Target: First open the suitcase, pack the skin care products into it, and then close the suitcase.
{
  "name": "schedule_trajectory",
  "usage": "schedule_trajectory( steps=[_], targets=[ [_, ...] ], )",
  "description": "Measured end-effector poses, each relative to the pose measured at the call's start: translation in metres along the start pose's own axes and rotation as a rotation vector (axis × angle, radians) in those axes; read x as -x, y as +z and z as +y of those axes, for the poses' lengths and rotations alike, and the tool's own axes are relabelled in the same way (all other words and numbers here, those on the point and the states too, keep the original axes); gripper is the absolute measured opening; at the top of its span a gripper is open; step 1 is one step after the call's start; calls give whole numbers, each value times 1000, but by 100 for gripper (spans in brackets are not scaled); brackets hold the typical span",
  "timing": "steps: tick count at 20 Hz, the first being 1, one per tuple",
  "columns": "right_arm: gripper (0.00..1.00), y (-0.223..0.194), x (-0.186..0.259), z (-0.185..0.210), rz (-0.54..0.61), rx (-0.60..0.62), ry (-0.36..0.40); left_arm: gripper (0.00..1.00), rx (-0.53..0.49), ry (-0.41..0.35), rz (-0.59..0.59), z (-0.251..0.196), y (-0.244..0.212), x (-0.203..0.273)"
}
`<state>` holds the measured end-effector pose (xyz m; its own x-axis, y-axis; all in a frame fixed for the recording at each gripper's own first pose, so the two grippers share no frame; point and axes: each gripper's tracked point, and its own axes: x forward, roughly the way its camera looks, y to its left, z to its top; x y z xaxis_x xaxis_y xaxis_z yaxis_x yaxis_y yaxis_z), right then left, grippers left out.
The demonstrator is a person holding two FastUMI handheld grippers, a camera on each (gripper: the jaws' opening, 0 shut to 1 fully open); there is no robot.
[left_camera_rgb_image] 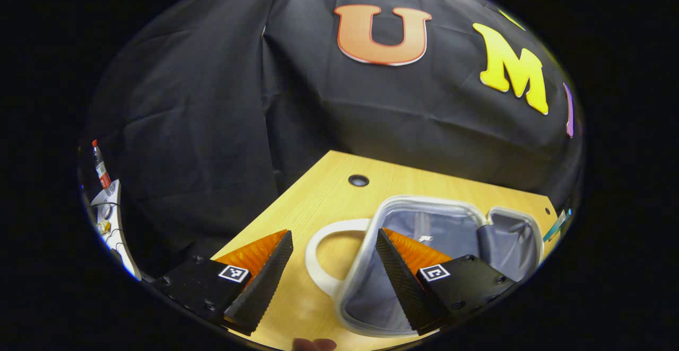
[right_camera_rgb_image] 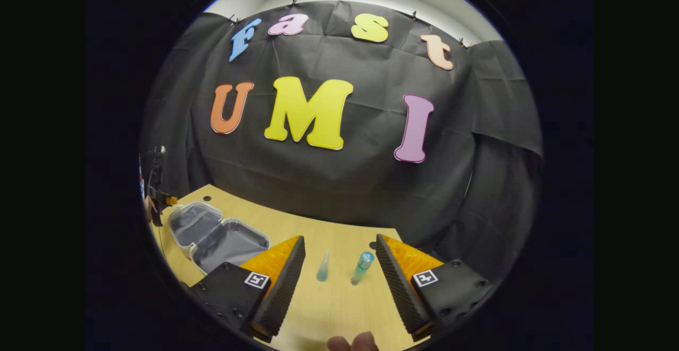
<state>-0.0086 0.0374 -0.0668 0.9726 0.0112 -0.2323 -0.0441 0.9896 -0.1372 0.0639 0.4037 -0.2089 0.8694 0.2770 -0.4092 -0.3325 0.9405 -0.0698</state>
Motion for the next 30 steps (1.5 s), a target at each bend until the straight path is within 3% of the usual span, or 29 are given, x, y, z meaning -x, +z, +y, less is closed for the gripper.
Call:
schedule_trajectory(
  steps=[5,10,13,15,19,25,30],
  targets=[
    [77,-9,-9,-20,-14,-55,11,98,-26,-62,-110,-89,48,83],
    [80,-27,-20,-46,-3,-113,41,98,26,-125,-129,-192,46,142],
    [80,-37,-27,-75,2,-140,33,98,-8,-129,-154,-247,40,164],
    [78,-45,-32,-89,14,-138,39,98,4,-178,-143,-291,28,176],
    [77,-61,-37,-122,34,-148,22,98,-8,-301,-107,-376,7,188],
    [80,-101,-48,-164,117,-151,-11,99,-146,-550,9,-504,-55,192],
    [80,-125,-49,-198,171,-130,-49,99,-199,-592,70,-561,-107,151]
  ],
)
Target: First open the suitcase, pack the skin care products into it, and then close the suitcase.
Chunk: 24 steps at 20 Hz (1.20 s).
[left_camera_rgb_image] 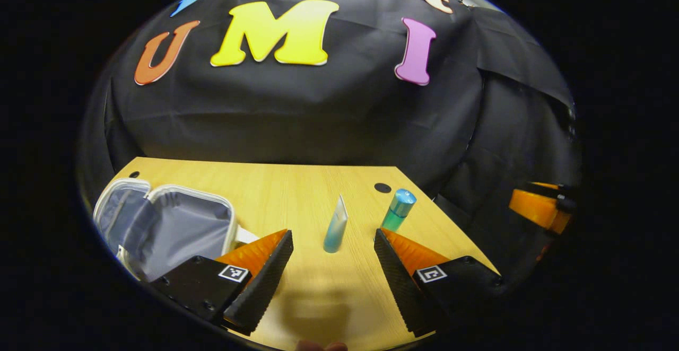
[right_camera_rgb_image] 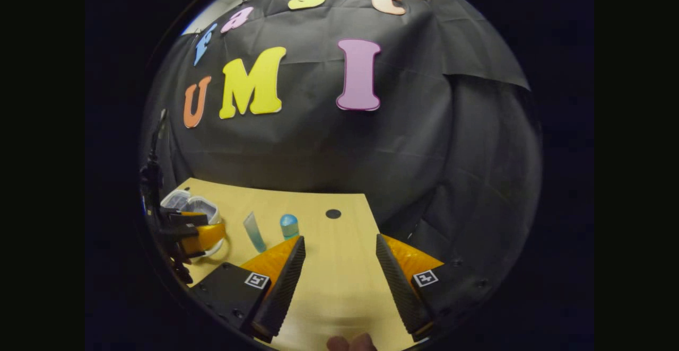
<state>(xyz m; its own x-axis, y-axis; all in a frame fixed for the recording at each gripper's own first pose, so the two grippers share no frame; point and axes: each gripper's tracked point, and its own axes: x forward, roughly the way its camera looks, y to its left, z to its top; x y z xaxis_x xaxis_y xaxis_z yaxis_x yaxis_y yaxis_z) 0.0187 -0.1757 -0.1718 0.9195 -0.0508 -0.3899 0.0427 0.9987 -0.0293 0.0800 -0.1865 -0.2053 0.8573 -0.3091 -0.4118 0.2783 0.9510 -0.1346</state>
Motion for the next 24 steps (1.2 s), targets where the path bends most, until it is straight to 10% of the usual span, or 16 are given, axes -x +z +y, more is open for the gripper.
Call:
schedule_trajectory(
  steps=[13,24],
  targets=[
    [80,-39,-23,-32,121,6,-49,100,-2,72,134,18,-66,-111],
    [80,-36,-32,-7,123,54,37,42,-54,64,172,15,-70,-125]
  ],
)
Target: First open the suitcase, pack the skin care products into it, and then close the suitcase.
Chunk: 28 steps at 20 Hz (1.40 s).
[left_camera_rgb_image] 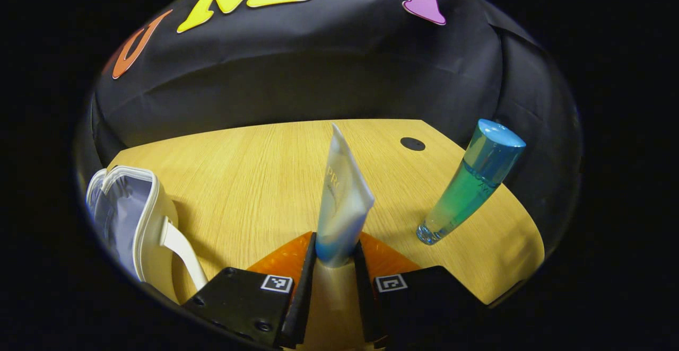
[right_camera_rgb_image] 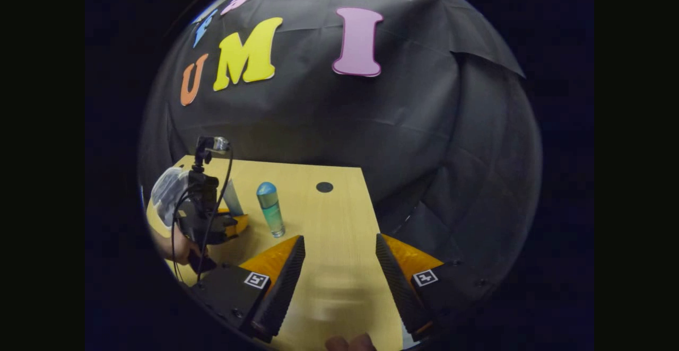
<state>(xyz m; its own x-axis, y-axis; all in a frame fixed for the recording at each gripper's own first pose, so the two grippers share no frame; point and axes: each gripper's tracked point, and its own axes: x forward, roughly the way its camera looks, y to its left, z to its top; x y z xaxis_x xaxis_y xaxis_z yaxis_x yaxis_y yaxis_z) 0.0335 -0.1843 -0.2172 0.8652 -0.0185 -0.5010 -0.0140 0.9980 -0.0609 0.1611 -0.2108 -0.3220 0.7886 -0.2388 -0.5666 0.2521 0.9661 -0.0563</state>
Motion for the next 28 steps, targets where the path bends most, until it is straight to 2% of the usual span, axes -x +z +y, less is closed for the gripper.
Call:
schedule_trajectory(
  steps=[3,7,12,13,16,18,20,21,23,26,27,28],
  targets=[
    [78,4,-11,19,-12,-19,46,41,17,-24,-27,0,17,21],
    [80,8,-50,66,-29,-93,126,40,53,-39,-87,5,53,87],
    [77,-7,-109,118,-23,-67,192,40,114,17,-92,49,59,163],
    [80,-11,-120,125,-14,-62,202,40,137,33,-91,60,61,176],
    [80,-25,-154,136,21,-58,200,40,193,84,-88,99,58,208],
    [77,-32,-167,142,36,-57,206,40,207,131,-72,129,47,220],
    [70,-38,-177,144,53,-46,199,40,225,174,-61,158,40,236],
    [60,-42,-179,146,69,-53,199,40,224,193,-55,172,36,242],
    [55,-47,-183,145,81,-47,187,40,212,231,-47,201,31,251],
    [46,-46,-188,144,90,-57,173,40,226,237,-27,228,24,252],
    [40,-46,-185,143,98,-54,174,40,230,224,-14,234,21,251],
    [40,-45,-183,143,106,-55,175,40,235,207,-5,238,18,248]
  ],
)
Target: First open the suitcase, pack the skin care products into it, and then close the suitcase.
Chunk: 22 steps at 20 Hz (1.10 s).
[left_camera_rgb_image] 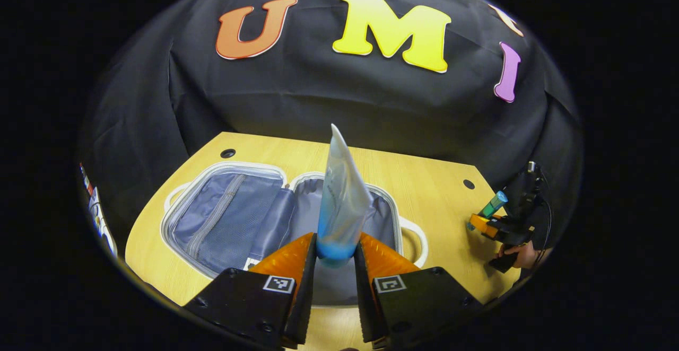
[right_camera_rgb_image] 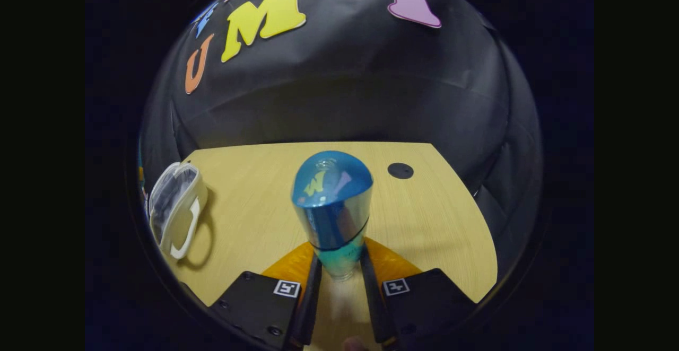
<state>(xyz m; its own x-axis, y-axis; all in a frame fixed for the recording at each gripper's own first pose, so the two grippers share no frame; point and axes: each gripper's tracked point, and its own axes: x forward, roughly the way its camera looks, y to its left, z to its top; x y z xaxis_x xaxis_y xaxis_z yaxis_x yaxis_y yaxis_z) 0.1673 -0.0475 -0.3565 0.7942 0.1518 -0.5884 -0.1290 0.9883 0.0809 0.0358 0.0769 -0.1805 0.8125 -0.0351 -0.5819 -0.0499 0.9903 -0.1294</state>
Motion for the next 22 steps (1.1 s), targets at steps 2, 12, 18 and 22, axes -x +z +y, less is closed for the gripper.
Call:
schedule_trajectory(
  steps=[2,12,18,22],
  targets=[
    [37,8,17,3,21,-28,19,40,25,-71,41,0,-10,-13],
    [37,75,237,3,-69,-12,56,41,37,-152,368,27,-87,-88],
    [34,100,307,13,-147,-101,33,40,-11,-38,534,36,-101,-101],
    [37,107,320,28,-159,-112,39,40,-67,14,626,42,-107,-108]
  ],
)
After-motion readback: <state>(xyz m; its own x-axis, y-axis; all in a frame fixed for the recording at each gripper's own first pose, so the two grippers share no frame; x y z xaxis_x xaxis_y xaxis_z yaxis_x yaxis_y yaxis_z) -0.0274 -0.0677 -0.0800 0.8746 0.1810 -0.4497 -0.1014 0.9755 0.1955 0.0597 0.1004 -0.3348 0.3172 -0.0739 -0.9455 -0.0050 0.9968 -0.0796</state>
